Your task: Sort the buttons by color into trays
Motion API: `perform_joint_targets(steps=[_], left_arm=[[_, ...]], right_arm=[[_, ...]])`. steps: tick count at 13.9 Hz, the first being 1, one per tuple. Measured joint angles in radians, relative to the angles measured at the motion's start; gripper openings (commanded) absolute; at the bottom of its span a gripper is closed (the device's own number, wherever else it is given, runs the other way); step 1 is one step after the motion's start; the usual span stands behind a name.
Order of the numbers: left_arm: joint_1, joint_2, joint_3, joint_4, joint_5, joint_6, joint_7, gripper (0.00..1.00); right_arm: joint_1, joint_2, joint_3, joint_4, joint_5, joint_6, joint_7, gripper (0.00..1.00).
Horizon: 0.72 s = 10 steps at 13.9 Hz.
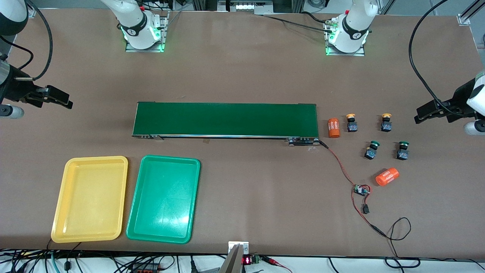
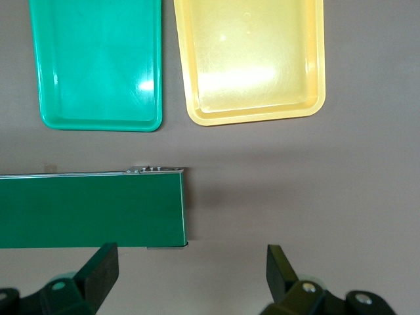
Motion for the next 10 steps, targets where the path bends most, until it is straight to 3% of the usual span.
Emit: perform_joint_targets(steps=[10], left_arm=[[0.002,-0.009,0.002,0.000,0.000,-0.007,-0.002,1.00]], right_arm=[[-0.002,0.000,-0.002,0.000,-0.001,0.000,-0.041,1.00]])
